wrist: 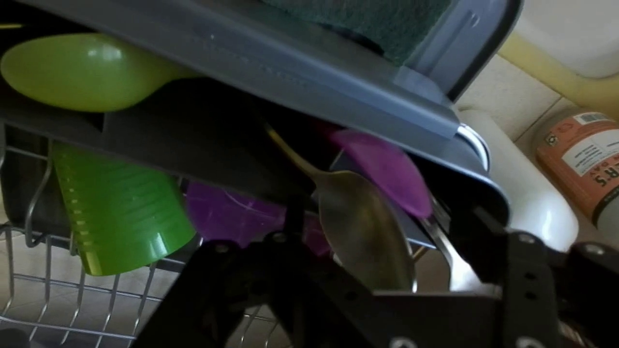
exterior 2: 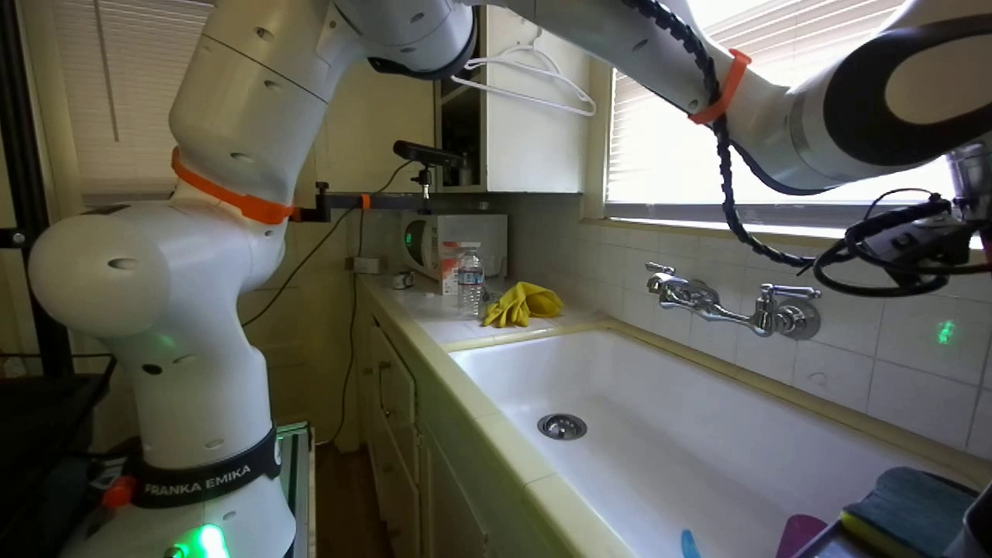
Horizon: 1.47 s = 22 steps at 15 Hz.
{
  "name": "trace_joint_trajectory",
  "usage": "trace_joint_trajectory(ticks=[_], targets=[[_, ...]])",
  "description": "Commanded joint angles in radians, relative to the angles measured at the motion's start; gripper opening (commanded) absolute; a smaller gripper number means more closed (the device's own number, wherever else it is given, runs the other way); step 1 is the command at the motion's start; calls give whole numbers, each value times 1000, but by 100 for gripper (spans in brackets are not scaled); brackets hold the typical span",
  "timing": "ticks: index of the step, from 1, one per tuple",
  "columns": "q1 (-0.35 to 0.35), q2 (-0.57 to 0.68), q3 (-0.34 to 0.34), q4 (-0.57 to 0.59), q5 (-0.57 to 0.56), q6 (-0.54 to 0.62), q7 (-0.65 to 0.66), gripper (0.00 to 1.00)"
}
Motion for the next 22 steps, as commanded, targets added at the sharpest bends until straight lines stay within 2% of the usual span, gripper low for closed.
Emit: trace_joint_trajectory(ticks=[1,7,22], targets=[[-3,27,-6,43,0,-58,6,46],[-1,14,-16,61,-7,-81,17,0],[31,-83,-36,46,-99,-75,14,2]])
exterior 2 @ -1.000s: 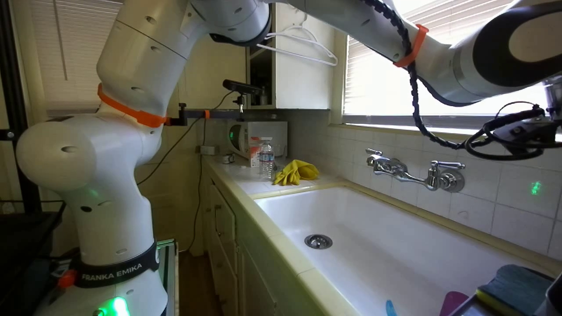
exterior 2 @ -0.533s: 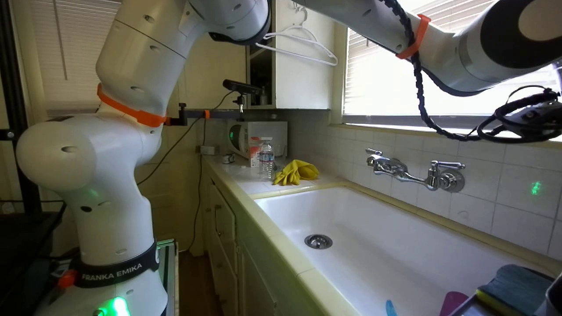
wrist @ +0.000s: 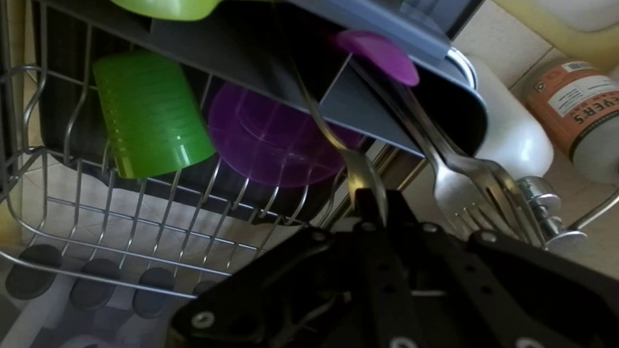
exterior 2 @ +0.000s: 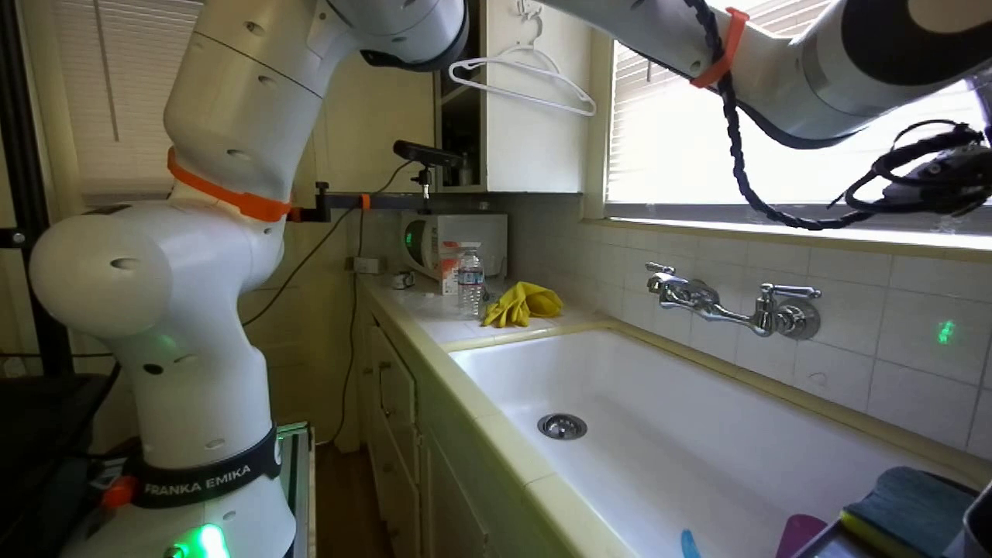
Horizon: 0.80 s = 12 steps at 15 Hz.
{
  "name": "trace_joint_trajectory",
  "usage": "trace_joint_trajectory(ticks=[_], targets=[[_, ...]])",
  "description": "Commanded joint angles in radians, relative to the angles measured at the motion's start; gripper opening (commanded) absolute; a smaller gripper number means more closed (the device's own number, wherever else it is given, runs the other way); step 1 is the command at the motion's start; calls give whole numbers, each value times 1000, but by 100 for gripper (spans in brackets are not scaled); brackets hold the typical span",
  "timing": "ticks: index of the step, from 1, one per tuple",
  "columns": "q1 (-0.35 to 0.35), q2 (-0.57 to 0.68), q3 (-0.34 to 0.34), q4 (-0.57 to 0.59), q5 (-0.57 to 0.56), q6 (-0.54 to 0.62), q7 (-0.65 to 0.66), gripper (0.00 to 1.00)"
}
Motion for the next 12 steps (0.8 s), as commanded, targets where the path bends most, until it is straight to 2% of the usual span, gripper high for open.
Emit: trace_joint_trajectory(ticks=[1,12], targets=[[23,-51,-10,-20,-50,-16,15,2],[87,-168,5,-59,-190,5,17,2]])
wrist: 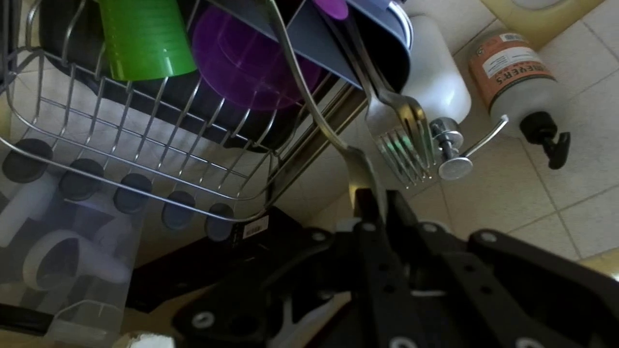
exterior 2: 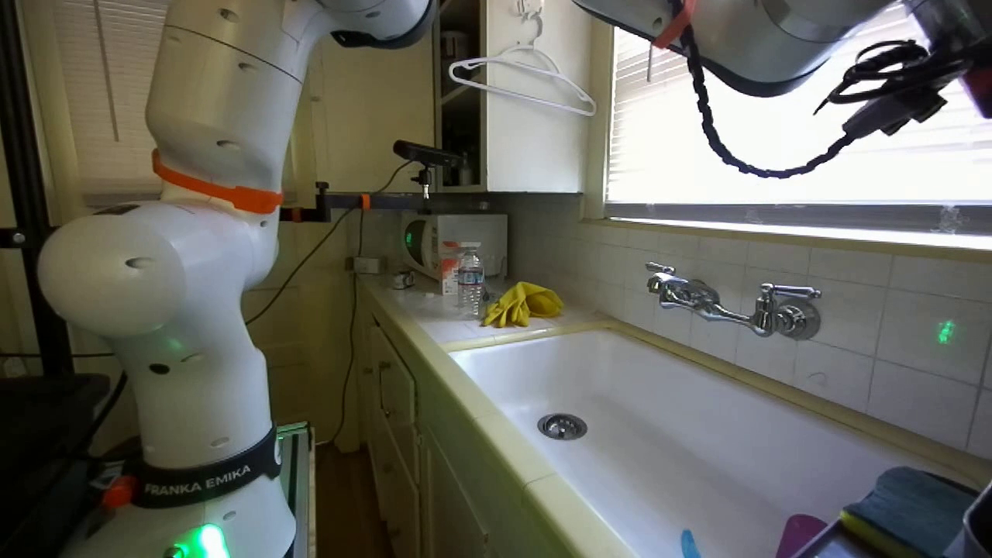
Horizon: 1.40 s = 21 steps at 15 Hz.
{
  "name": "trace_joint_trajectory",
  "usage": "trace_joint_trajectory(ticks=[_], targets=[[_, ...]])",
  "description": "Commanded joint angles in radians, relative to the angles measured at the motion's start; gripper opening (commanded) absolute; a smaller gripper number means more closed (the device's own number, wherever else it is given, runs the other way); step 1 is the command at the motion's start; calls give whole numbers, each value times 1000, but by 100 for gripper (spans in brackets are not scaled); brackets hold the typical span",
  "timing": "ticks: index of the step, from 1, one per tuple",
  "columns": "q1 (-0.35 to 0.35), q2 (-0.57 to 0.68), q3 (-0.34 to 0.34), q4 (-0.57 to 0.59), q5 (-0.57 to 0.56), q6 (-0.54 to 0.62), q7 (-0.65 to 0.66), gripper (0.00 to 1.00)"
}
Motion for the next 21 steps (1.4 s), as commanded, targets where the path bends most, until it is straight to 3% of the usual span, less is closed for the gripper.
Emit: trace_joint_trajectory(ticks=[1,6,15,21], targets=[[23,-58,7,-53,-61,1,11,2],[41,-115,37,-90,-81,-23,-26,2],[88,-253,164,-304,-67,-75,-166,2],[112,-256,232,-434,-13,-4,-231,2]])
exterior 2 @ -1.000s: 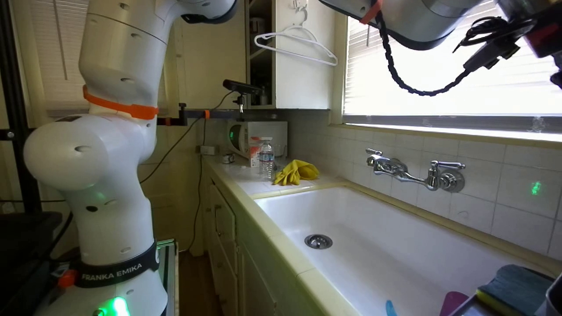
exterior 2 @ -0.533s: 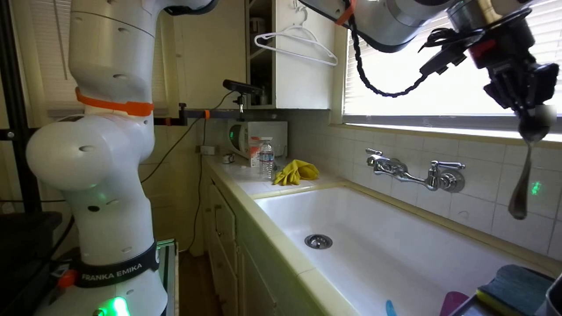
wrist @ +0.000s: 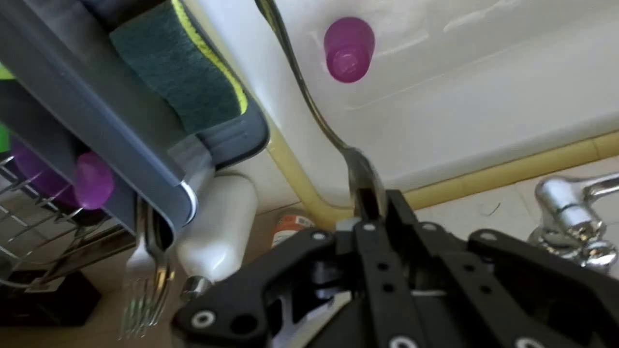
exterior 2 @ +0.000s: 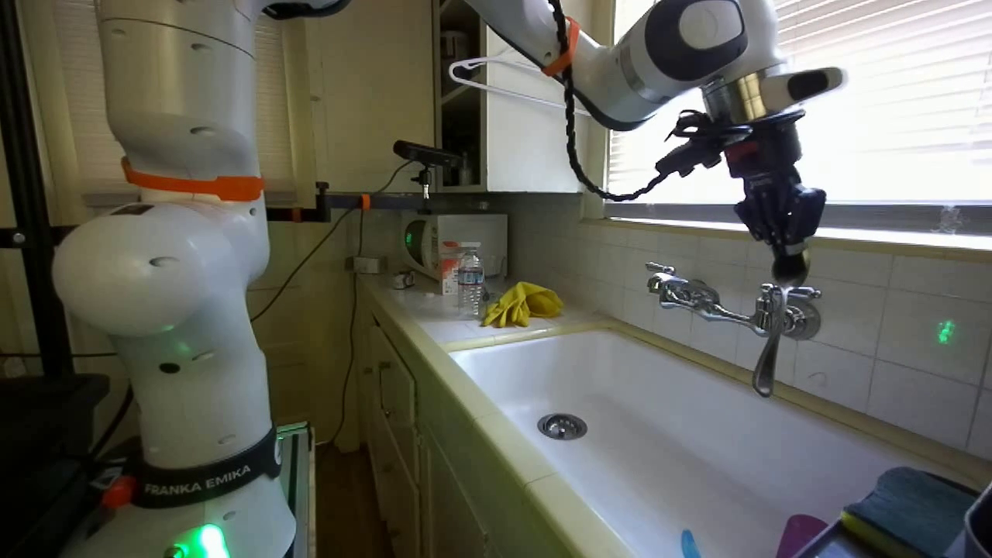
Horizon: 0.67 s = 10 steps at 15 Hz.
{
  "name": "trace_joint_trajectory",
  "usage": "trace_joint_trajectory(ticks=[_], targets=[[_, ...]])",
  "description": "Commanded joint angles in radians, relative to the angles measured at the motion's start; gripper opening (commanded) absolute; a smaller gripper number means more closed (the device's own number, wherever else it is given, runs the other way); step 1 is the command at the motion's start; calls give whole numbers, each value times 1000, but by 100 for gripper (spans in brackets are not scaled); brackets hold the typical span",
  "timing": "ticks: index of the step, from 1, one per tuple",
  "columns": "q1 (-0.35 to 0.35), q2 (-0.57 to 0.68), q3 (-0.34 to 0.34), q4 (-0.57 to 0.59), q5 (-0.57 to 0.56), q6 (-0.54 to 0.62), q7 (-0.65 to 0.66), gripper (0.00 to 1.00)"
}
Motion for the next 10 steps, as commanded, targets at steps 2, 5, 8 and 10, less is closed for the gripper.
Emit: trace_joint_trajectory(ticks=[2,5,8,10], targets=[[11,-17,30,-131,55,103,-74,2],[10,-6,42,-188,99,169,-129,2],[5,1,50,-245,193,222,-222,2],[2,6,56,-273,271,240,-297,2]])
